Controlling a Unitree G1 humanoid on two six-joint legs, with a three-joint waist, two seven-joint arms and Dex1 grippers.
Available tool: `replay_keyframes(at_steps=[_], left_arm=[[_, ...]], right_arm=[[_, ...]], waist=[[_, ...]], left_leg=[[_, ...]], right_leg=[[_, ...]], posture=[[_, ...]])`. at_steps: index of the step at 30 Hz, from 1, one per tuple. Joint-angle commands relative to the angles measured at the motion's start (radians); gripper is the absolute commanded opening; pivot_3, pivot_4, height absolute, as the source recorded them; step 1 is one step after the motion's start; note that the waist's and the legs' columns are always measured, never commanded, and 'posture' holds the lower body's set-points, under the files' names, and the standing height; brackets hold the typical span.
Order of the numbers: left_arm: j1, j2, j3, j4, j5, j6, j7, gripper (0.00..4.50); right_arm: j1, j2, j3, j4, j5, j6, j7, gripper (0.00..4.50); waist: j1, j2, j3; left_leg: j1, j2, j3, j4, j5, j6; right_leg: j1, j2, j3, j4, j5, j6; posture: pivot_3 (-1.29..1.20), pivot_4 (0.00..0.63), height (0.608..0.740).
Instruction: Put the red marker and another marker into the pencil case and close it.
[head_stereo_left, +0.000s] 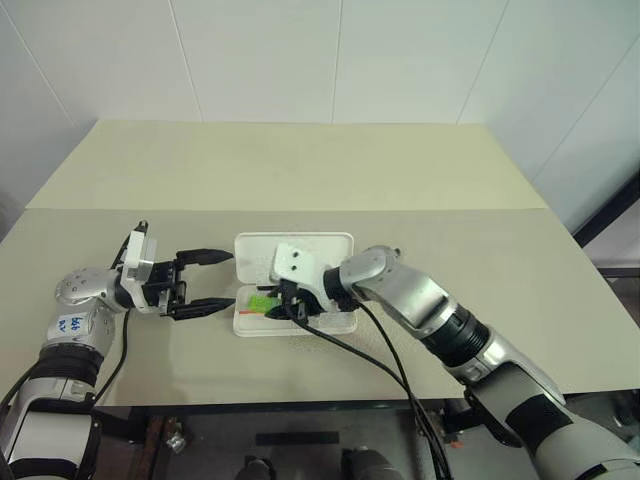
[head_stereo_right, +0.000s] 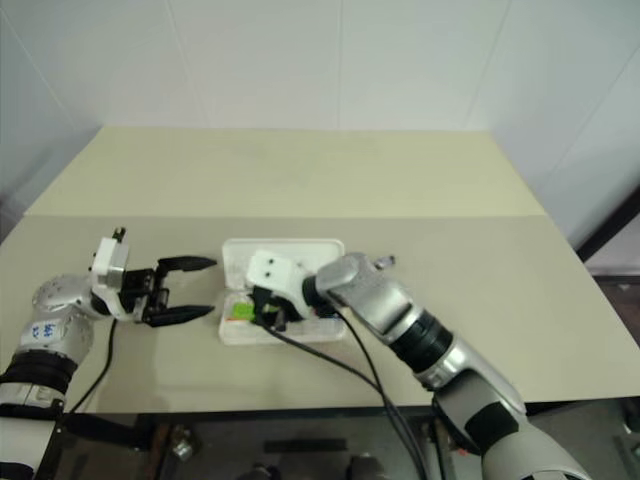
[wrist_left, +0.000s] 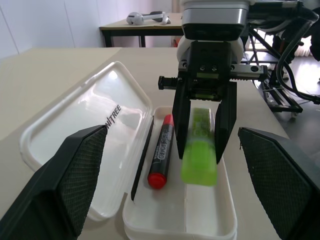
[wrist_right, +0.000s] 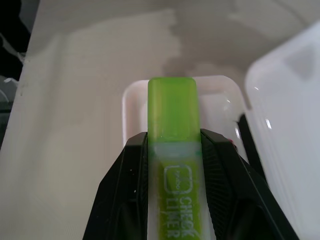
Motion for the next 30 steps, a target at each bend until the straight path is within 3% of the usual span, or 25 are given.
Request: replay_keyframes(at_steps=[1, 15, 16, 24, 30], left_arm=[[0.017, 0.027, 0.014, -0.045, -0.020, -0.005, -0.112, 4.50], [0.023, 0.025, 0.026, -0.058, -0.010, -0.002, -0.112, 4.50], [0.020, 0.024, 0.026, -0.057, -0.008, -0.003, -0.112, 4.50], [-0.001, 0.008, 0.023, -0.051, -0.004, 0.003, -0.112, 4.50], [-0.013, -0.009, 0.018, -0.046, 0.001, 0.009, -0.112, 4.50]], right_arm=[[-0.016, 0.035, -0.006, 0.012, -0.027, -0.043, 0.021, 1.10], [-0.005, 0.064, -0.011, 0.067, -0.106, -0.082, 0.072, 1.10], [-0.005, 0.064, -0.013, 0.069, -0.111, -0.083, 0.074, 1.83], [-0.012, 0.051, -0.057, -0.015, -0.094, -0.023, 0.095, 4.46], [0.005, 0.014, -0.178, -0.197, -0.023, 0.131, 0.063, 4.46]], waist=[[0.001, 0.000, 0.000], [0.000, 0.000, 0.000], [0.000, 0.000, 0.000], [0.001, 0.000, 0.000], [0.002, 0.000, 0.000]], left_leg=[[0.000, 0.000, 0.000, 0.000, 0.000, 0.000], [0.000, 0.000, -0.002, 0.000, 0.002, -0.002], [0.000, 0.000, -0.002, 0.000, 0.002, -0.002], [0.000, 0.000, -0.002, 0.000, 0.002, -0.003], [0.000, 0.000, -0.003, 0.000, 0.002, -0.003]], right_leg=[[0.000, 0.000, 0.000, 0.000, 0.000, 0.000], [0.000, -0.001, -0.002, 0.001, 0.000, 0.000], [0.000, 0.000, -0.002, 0.001, 0.000, 0.000], [0.000, 0.000, -0.002, 0.001, 0.000, 0.000], [0.000, -0.001, -0.003, 0.001, 0.000, 0.000]], posture=[[0.00, 0.150, 0.740], [0.00, 0.150, 0.740], [0.00, 0.150, 0.740], [0.00, 0.150, 0.740], [0.00, 0.150, 0.740]])
